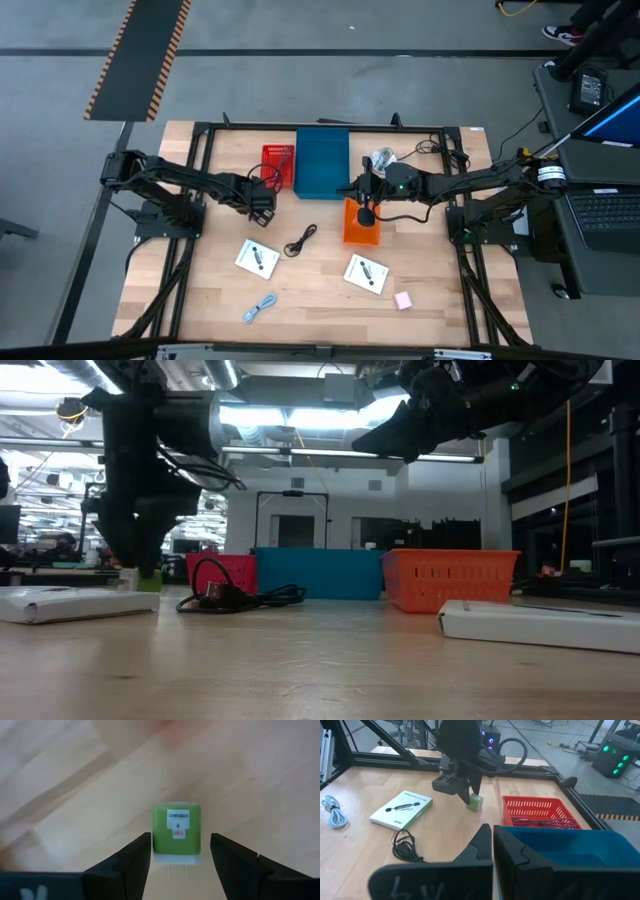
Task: Pick and place items into bin
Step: Put the green charger adapter into the orange bin
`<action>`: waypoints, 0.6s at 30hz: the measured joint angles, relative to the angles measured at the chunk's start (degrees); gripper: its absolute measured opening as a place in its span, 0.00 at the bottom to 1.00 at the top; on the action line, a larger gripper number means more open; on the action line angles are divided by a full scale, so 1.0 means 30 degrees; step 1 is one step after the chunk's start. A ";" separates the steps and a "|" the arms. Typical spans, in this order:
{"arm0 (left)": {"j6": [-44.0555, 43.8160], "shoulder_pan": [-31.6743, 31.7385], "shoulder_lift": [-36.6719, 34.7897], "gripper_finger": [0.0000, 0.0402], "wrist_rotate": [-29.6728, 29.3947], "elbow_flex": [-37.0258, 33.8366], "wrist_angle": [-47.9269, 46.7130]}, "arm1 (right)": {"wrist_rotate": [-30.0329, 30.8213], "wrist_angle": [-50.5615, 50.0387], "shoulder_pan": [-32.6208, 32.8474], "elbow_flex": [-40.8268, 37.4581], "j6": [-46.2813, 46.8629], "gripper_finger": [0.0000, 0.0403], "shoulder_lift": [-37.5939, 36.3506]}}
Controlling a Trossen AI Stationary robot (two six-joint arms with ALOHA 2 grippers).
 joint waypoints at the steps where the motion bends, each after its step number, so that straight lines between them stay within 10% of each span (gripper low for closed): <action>1: 0.0088 0.0000 0.0000 0.50 0.0111 -0.0121 0.0487 | 0.0000 0.0000 0.0000 0.0000 -0.0002 0.00 0.0000; 18: 0.0955 -0.0007 -0.0007 0.46 0.1174 -0.1877 0.3100 | 0.0000 0.0000 0.0000 0.0000 -0.0003 0.00 -0.0007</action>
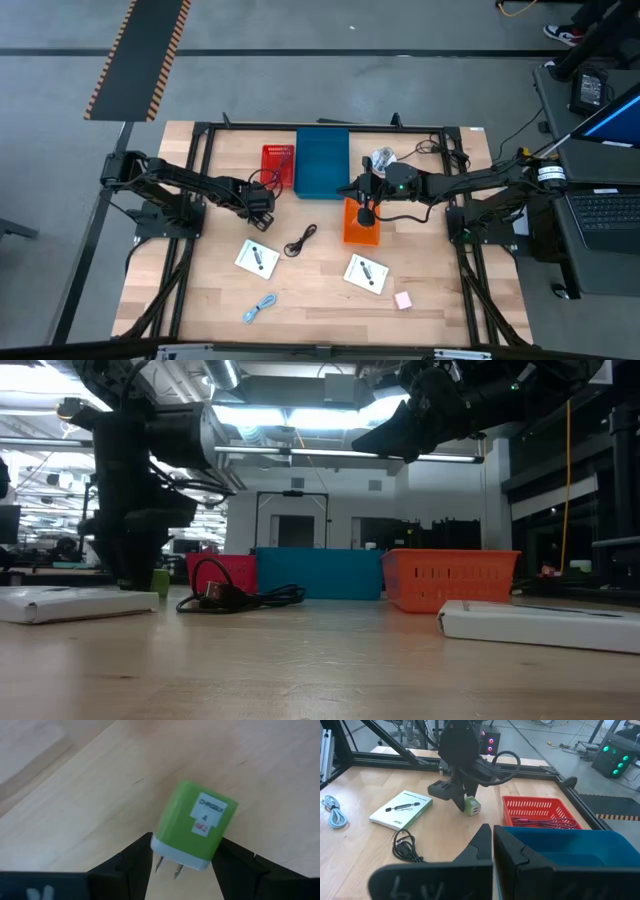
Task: Pick and place items into bin
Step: Put the green charger adapter into the orange bin
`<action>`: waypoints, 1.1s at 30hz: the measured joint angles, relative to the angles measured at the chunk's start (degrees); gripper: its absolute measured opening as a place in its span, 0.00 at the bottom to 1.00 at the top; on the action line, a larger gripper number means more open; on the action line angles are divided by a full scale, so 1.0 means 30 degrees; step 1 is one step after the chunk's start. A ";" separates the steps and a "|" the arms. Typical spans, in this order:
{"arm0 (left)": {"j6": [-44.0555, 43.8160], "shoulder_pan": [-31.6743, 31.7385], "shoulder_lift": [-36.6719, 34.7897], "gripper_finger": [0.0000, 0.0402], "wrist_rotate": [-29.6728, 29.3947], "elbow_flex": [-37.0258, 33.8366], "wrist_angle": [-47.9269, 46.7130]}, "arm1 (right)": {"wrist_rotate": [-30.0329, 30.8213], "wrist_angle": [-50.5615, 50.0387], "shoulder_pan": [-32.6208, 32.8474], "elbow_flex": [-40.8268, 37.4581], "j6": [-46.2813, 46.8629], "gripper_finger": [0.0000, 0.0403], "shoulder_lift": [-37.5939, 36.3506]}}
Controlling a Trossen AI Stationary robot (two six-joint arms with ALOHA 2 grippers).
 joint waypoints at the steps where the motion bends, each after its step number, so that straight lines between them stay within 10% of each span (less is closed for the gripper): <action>1: 0.0184 0.0000 0.0000 0.46 -0.0011 0.0000 0.0140 | 0.0000 0.0000 0.0000 0.0000 -0.0004 0.00 0.0000; 33: 0.6516 0.0238 0.0000 0.50 -0.1300 0.1698 -0.2751 | 0.0000 -0.0007 -0.0004 0.0000 0.0001 0.00 0.0000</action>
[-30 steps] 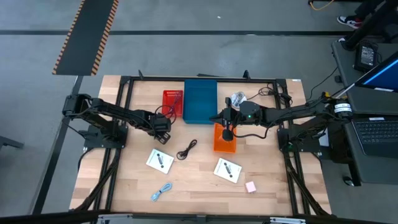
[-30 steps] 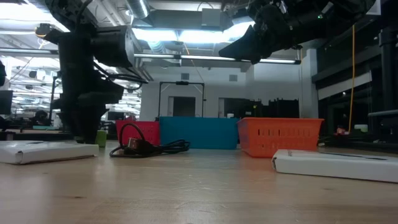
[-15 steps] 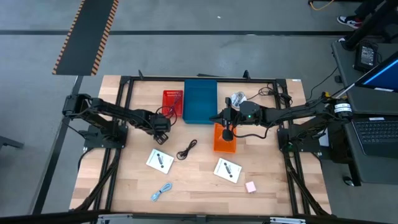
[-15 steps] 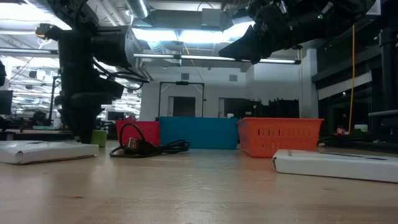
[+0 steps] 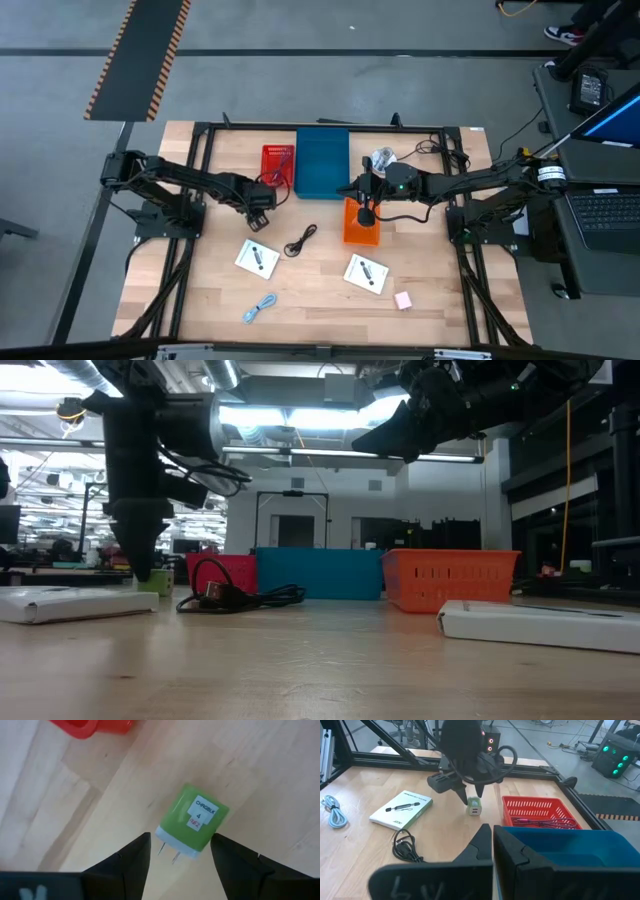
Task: Pick and place items into bin
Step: Put the green charger adapter into the orange bin
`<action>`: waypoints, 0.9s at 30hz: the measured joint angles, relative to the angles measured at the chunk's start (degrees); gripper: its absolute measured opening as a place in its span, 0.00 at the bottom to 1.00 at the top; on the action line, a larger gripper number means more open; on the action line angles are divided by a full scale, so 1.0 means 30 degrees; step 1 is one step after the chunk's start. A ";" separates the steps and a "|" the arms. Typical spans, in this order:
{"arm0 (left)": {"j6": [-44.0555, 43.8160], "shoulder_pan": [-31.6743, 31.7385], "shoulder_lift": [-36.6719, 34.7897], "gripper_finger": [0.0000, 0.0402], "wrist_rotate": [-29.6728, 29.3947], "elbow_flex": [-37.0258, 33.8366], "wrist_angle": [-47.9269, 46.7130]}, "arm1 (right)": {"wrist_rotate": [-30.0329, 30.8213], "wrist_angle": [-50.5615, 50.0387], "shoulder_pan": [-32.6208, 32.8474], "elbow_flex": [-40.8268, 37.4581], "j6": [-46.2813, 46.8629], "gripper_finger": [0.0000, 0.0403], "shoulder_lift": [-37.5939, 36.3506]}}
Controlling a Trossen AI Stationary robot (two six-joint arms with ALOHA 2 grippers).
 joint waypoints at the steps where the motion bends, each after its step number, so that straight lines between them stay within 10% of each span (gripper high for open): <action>1: 0.0183 0.0041 0.0000 0.50 -0.0011 0.0000 0.0000 | 0.0000 0.0000 0.0004 0.0000 0.0000 0.00 0.0000; 27: 0.5047 0.0884 0.0007 0.49 0.1721 -0.0863 0.2014 | -0.0007 -0.0007 0.0000 0.0000 0.0000 0.00 0.0000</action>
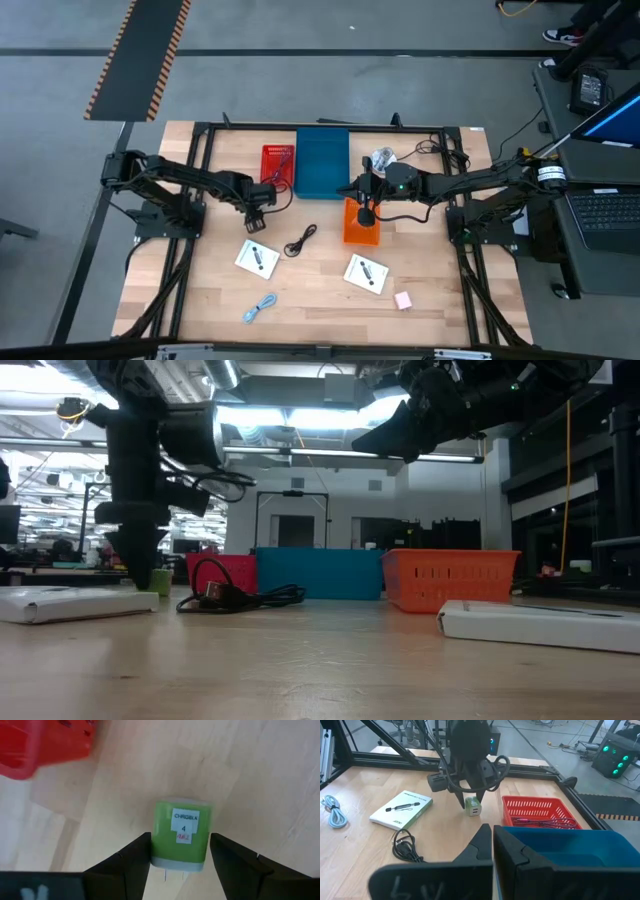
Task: Pick and place items into bin
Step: Put the green charger adapter into the orange bin
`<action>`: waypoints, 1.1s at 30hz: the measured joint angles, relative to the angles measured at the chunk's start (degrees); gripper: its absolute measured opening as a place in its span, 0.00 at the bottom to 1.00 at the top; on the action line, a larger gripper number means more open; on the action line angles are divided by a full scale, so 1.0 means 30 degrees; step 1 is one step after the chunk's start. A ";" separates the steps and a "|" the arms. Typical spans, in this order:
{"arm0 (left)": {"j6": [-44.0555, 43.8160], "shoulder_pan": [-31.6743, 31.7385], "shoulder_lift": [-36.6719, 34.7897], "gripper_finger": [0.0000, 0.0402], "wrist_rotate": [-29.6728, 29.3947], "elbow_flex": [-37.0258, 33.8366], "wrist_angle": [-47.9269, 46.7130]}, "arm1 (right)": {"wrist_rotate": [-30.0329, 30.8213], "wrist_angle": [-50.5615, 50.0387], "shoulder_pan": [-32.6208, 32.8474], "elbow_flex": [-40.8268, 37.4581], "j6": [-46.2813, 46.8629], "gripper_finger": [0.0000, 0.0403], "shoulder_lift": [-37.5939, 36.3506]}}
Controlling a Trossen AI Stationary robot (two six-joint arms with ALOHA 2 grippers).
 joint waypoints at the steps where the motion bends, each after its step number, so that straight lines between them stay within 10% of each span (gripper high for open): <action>1: -0.0005 -0.0001 0.0000 0.49 0.0019 -0.0096 0.0053 | 0.0000 0.0000 0.0003 0.0000 0.0000 0.00 0.0000; 33: 0.0746 -0.0029 0.0015 0.35 0.0157 0.0449 -0.0476 | 0.0000 0.0000 -0.0001 0.0007 0.0000 0.00 0.0000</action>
